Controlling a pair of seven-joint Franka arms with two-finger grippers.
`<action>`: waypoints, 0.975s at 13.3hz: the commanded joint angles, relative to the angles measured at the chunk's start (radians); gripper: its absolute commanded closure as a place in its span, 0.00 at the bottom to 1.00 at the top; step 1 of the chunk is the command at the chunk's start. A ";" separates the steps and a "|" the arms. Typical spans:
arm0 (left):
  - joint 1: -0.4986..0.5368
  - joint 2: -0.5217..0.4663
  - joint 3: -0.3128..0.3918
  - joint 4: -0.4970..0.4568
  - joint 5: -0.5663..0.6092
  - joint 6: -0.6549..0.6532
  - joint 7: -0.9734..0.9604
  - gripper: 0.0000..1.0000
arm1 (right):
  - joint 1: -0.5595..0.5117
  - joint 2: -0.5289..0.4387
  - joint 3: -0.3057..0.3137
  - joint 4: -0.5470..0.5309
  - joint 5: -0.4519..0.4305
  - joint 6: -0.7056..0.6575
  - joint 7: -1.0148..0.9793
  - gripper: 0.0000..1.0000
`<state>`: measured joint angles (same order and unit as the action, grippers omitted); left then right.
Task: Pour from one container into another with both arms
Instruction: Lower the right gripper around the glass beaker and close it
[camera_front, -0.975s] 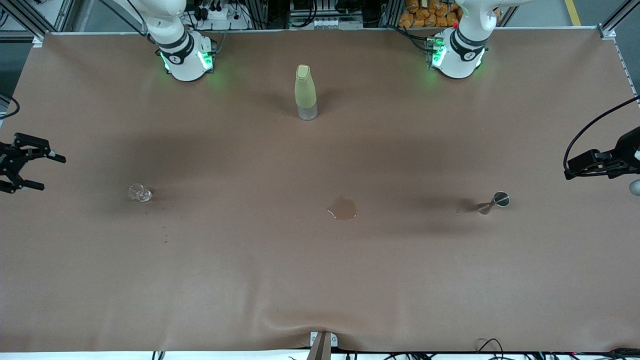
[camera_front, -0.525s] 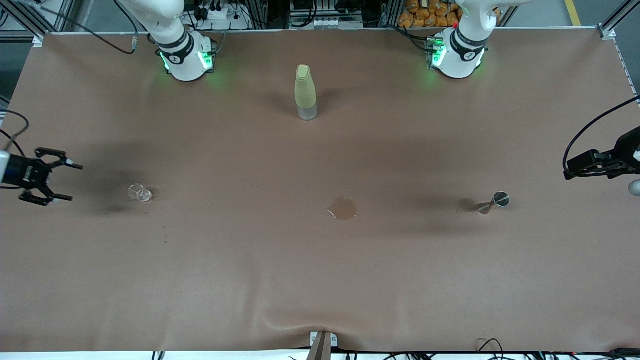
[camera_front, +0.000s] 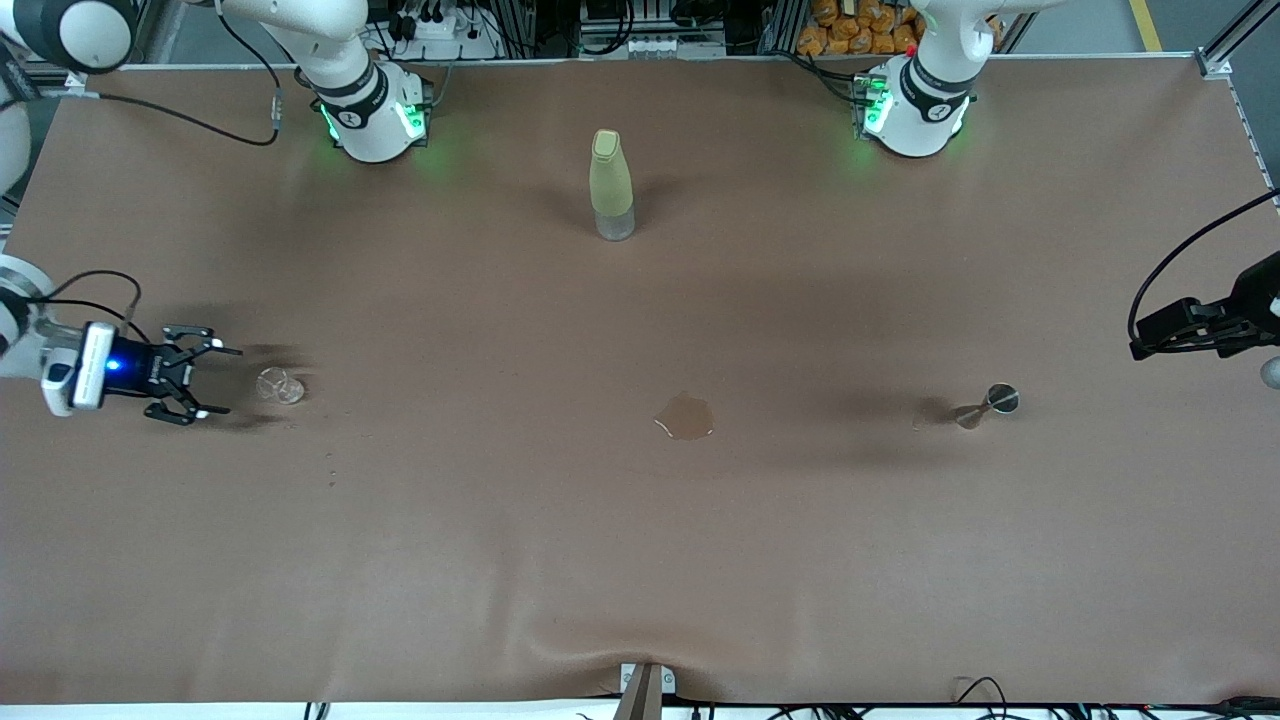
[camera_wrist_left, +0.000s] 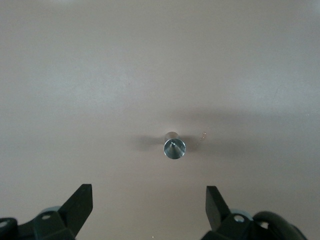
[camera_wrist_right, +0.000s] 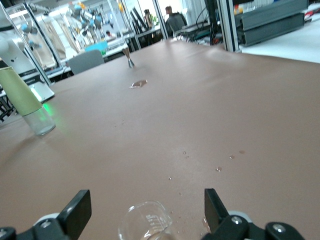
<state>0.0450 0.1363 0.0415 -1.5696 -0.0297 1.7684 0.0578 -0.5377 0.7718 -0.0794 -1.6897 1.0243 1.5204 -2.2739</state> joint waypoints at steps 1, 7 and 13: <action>0.039 -0.041 0.005 -0.009 -0.030 0.009 0.013 0.00 | -0.039 0.070 0.018 0.068 0.040 -0.051 -0.077 0.00; 0.065 -0.024 0.005 -0.010 -0.030 0.011 0.059 0.00 | -0.059 0.187 0.018 0.140 0.042 -0.115 -0.211 0.00; 0.062 -0.017 0.001 -0.012 -0.029 0.039 0.059 0.00 | -0.051 0.231 0.021 0.139 0.063 -0.115 -0.279 0.00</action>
<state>0.1037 0.1229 0.0450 -1.5749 -0.0418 1.7941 0.0980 -0.5776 0.9741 -0.0691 -1.5772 1.0674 1.4228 -2.5324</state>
